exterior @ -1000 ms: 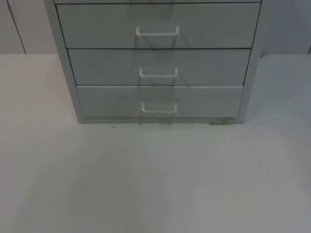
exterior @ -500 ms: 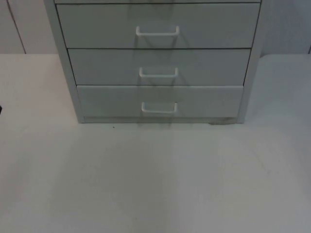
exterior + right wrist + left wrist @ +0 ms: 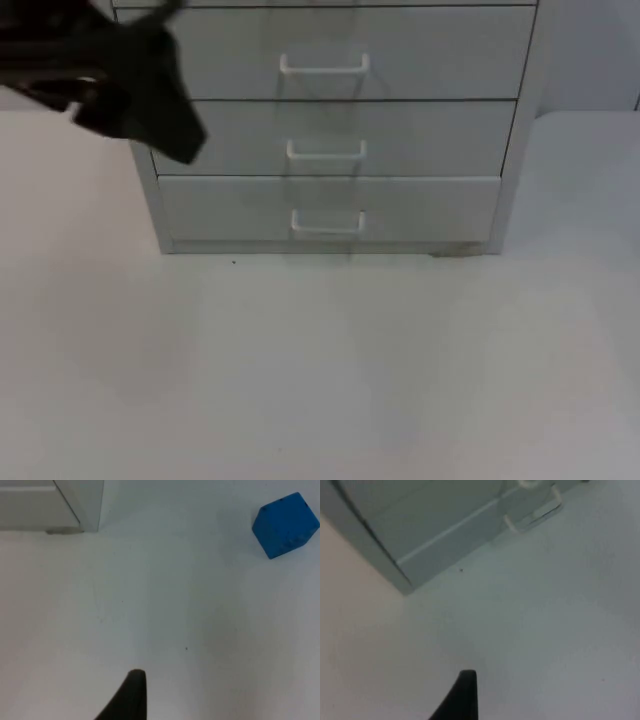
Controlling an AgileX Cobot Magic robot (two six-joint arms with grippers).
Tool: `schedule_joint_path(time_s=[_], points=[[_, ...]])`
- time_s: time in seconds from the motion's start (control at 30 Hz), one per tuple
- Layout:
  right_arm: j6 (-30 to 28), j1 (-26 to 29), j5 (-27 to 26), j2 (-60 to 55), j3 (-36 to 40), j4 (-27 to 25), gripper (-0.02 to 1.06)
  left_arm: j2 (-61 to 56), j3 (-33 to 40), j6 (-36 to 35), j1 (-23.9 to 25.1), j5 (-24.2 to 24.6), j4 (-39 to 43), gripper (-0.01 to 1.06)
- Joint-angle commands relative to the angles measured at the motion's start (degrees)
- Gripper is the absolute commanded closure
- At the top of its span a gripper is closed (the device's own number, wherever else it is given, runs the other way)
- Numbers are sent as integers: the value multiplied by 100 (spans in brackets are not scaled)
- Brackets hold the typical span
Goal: Open the drawer with the left hand, place the block into the drawer with the right hand, then close the drawer with the left hand.
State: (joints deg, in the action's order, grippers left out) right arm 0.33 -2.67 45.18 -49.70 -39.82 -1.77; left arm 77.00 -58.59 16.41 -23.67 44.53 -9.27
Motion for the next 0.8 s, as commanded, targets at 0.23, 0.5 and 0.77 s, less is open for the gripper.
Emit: schedule_joint_path(time_s=[0.23,0.5,0.77], points=[[4,30,46,6,-33,13,-1,1544,-849,-338,-1471,-168,2554,8],[4,30,46,6,-33,13,-1,2536,-849,112,-2040,-791,3549,8],[4,30,46,6,-33,25,-1,3326,-849,213,-2155,-1141,4109,23]])
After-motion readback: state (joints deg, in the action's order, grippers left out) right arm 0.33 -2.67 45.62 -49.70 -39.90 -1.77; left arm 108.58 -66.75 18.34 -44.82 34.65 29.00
